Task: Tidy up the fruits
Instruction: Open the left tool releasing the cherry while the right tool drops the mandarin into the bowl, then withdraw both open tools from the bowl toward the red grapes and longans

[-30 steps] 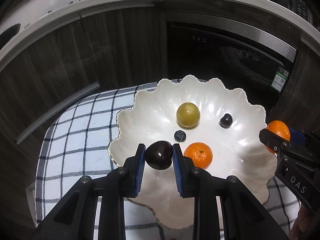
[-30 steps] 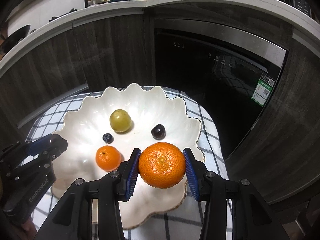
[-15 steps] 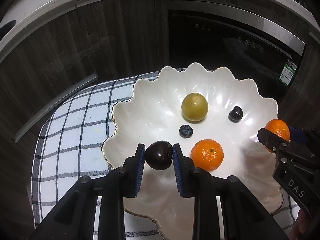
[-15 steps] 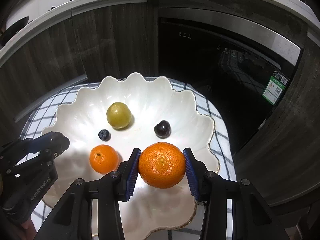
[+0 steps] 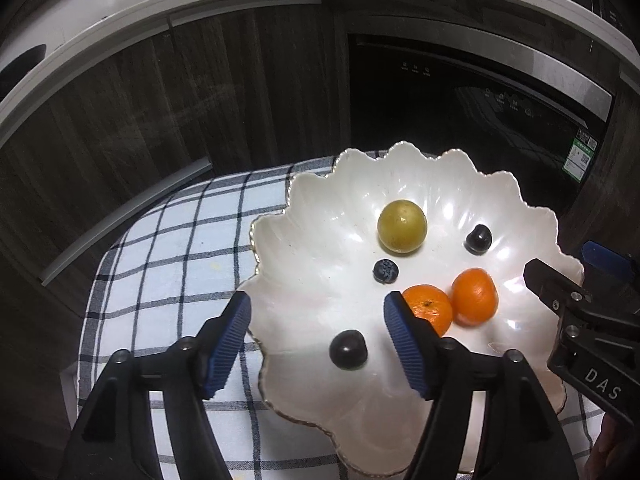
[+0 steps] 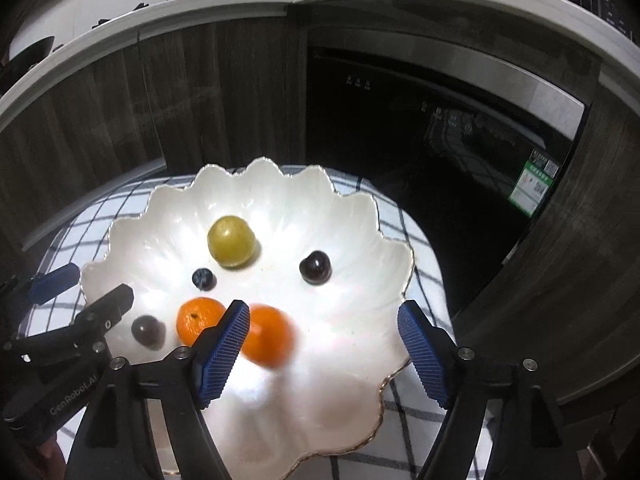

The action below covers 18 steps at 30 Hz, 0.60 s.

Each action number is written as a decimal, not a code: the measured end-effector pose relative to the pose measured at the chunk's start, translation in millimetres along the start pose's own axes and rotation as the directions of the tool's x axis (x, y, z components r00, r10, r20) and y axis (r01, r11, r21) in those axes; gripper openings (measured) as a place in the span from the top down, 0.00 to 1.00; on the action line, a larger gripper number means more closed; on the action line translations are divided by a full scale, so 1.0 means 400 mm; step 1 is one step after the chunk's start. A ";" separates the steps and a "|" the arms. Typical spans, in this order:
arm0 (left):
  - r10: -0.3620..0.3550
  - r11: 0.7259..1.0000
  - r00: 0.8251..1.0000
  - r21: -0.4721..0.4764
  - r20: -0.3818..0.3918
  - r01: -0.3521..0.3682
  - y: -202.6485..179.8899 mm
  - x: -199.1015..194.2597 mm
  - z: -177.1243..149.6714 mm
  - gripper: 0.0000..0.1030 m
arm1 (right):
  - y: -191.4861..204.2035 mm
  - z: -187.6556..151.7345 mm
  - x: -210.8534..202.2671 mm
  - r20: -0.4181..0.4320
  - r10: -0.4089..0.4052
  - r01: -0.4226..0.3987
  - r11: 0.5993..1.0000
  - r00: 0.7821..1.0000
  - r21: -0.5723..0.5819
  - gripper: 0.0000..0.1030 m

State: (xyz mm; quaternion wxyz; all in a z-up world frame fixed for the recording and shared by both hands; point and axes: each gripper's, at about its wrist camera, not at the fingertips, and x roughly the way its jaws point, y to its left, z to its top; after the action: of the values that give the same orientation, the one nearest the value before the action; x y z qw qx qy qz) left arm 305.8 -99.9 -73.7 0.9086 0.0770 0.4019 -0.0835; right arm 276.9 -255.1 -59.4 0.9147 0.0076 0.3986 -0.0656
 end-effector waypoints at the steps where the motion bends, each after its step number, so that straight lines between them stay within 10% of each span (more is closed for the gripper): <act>1: 0.003 1.000 1.000 0.000 0.008 -0.003 0.001 -0.008 0.001 0.29 | 0.000 0.002 -0.004 0.003 0.001 -0.001 1.000 1.000 0.001 0.25; 18: 0.040 0.999 0.996 -0.030 0.078 -0.038 0.029 -0.132 0.008 0.11 | 0.006 0.019 -0.105 0.063 0.026 -0.028 0.999 0.998 0.017 0.25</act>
State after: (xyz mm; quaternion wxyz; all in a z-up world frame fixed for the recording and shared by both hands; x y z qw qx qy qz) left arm 275.6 -84.5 -31.4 0.9262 0.0686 0.3653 -0.0630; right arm 254.3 -248.3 -23.7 0.9275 0.0192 0.3689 -0.0570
